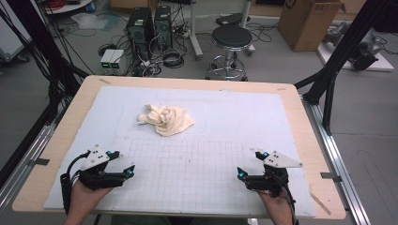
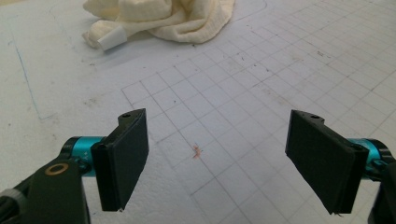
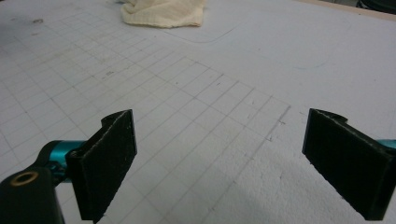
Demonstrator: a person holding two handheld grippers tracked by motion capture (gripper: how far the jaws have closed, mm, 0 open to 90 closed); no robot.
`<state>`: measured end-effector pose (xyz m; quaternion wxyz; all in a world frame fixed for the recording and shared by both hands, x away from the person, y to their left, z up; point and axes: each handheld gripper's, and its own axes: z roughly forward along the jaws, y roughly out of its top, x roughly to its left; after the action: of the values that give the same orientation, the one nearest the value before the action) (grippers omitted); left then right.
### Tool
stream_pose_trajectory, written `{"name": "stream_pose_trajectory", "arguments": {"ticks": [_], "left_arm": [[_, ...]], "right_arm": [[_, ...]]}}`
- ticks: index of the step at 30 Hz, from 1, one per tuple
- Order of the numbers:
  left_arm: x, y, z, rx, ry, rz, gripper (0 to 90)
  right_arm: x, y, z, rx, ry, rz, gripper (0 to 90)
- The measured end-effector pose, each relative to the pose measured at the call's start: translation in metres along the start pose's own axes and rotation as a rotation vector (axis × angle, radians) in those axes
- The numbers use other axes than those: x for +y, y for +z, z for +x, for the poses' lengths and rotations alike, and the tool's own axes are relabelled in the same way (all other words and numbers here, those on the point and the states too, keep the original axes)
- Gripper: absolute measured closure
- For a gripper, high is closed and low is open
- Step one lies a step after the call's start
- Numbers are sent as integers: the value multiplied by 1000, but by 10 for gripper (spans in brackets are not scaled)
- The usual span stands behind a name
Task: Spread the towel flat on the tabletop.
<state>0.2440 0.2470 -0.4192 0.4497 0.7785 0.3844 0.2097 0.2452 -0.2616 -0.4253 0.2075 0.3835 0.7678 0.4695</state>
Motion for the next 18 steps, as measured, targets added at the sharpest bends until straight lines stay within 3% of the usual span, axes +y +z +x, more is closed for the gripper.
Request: {"name": "stream_pose_trajectory", "arguments": {"ticks": [18], "left_arm": [[1, 2, -2, -9, -2, 9, 219]], "right_arm": [[1, 1, 1, 2, -13, -4, 94]]}}
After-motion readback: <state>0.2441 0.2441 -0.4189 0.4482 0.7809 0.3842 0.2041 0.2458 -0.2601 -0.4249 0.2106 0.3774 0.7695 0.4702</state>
